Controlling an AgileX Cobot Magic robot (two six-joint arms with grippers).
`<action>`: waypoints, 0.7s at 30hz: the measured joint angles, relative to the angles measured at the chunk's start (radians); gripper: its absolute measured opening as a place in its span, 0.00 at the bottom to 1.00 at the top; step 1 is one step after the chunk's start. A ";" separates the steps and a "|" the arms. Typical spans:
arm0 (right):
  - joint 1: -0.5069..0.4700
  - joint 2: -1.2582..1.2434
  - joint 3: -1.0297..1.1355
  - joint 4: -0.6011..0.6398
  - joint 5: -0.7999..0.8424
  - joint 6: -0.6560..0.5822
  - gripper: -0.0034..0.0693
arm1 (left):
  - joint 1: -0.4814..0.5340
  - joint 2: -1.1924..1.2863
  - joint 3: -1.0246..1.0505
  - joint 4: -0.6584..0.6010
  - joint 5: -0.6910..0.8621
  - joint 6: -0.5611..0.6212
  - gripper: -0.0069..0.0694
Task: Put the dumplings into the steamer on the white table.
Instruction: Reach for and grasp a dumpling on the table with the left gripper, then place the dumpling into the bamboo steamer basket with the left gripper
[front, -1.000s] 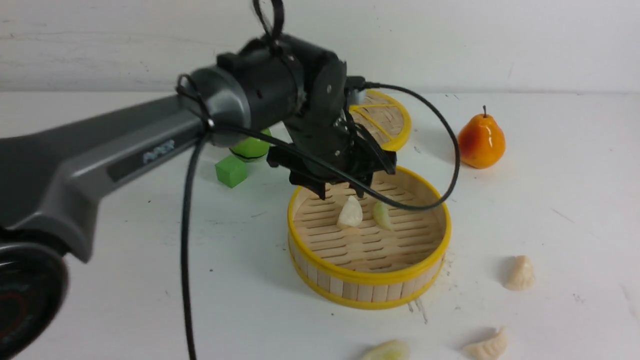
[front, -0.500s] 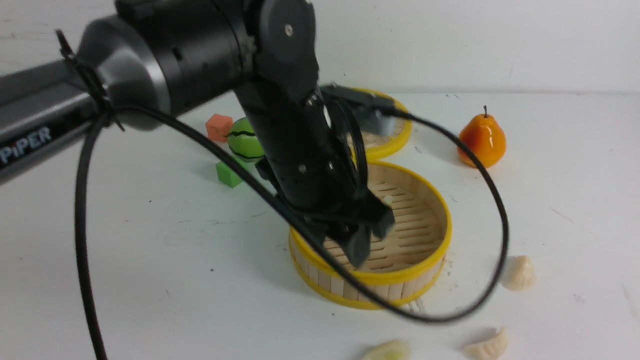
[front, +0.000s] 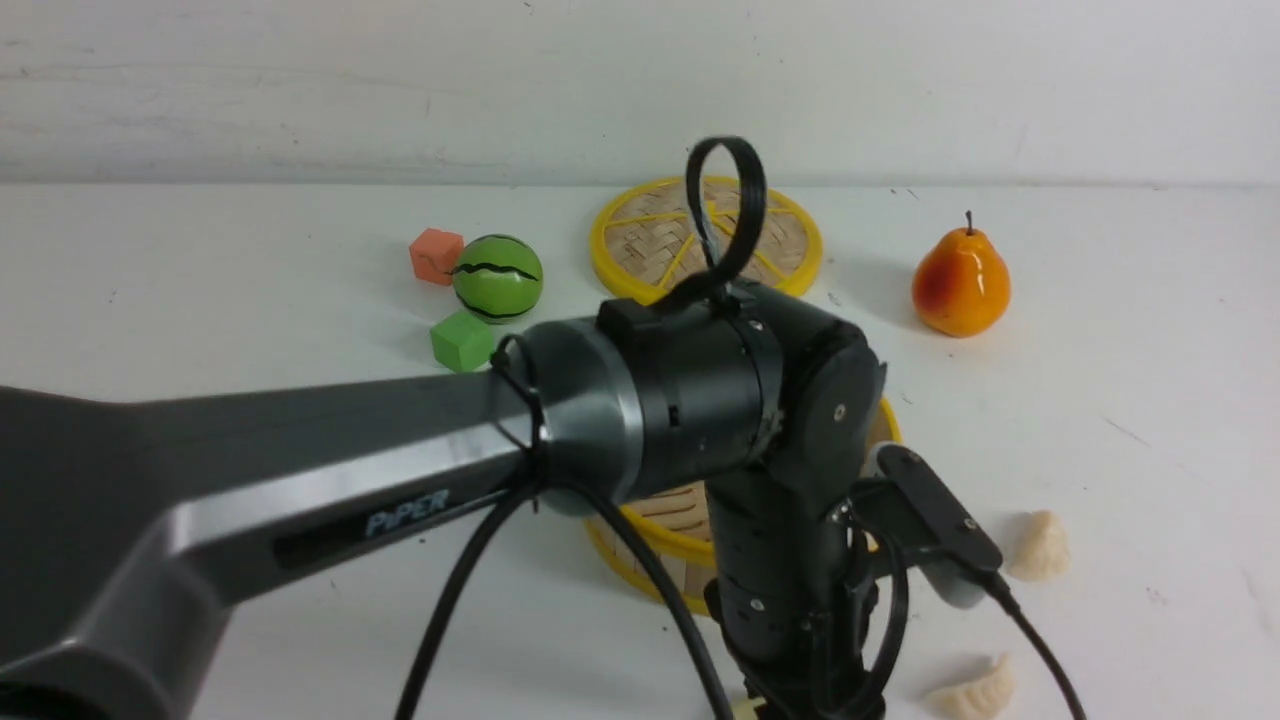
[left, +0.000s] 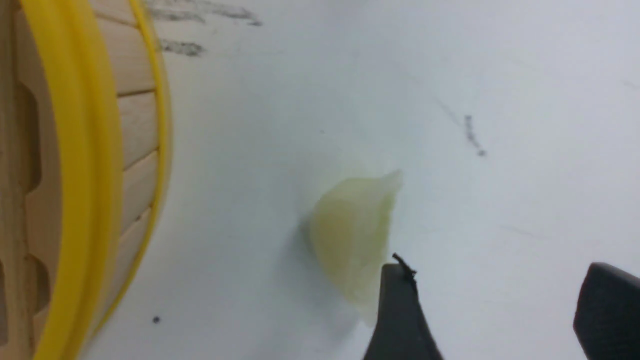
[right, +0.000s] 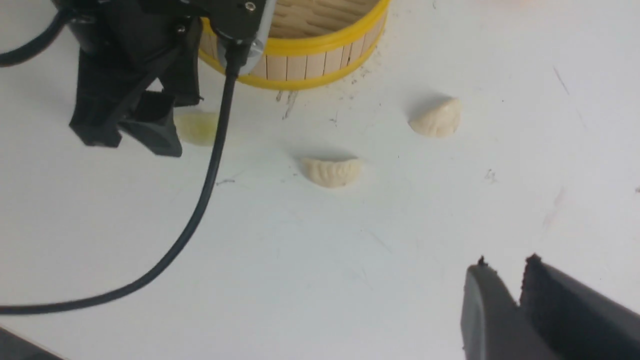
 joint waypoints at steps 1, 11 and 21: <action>0.000 0.000 0.000 -0.001 0.008 0.000 0.21 | 0.002 0.015 0.000 0.012 -0.007 -0.003 0.67; 0.000 0.000 0.000 -0.051 0.031 0.000 0.22 | 0.007 0.114 -0.001 0.041 -0.083 -0.057 0.66; 0.000 0.000 0.000 -0.052 0.031 0.000 0.22 | 0.008 0.118 -0.054 0.079 -0.046 -0.223 0.47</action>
